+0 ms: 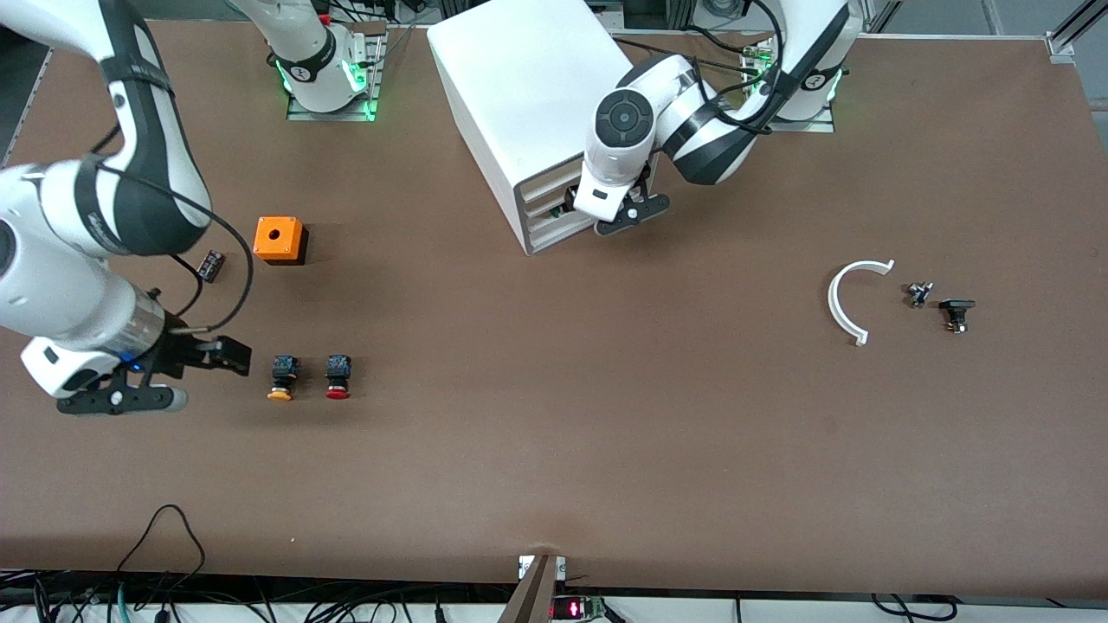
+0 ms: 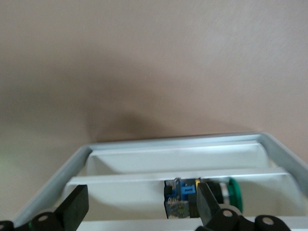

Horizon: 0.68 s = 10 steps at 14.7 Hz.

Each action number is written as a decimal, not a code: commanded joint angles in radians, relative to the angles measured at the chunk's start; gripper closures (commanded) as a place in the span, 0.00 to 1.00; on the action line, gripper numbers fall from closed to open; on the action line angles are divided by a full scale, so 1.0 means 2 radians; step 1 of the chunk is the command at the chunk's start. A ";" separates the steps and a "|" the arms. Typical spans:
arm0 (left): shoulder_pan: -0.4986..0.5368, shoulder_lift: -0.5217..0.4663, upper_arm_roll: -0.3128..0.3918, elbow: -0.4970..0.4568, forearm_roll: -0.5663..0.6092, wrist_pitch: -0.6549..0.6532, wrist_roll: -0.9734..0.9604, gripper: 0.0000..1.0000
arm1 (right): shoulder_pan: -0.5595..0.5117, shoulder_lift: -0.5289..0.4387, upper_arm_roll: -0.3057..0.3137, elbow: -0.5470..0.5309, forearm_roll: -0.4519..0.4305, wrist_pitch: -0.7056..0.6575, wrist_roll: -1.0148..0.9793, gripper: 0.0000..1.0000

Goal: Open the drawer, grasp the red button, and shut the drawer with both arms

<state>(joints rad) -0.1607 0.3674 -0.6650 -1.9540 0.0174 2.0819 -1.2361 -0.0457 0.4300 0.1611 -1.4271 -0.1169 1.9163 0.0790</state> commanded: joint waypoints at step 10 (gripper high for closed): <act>0.113 -0.034 -0.003 0.207 0.119 -0.267 0.322 0.01 | -0.002 -0.171 -0.045 -0.051 0.071 -0.140 -0.004 0.00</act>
<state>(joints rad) 0.0106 0.3118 -0.6637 -1.6218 0.2356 1.6255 -0.7217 -0.0481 0.1501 0.0757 -1.4854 0.0055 1.6642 0.0775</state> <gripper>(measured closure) 0.004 0.000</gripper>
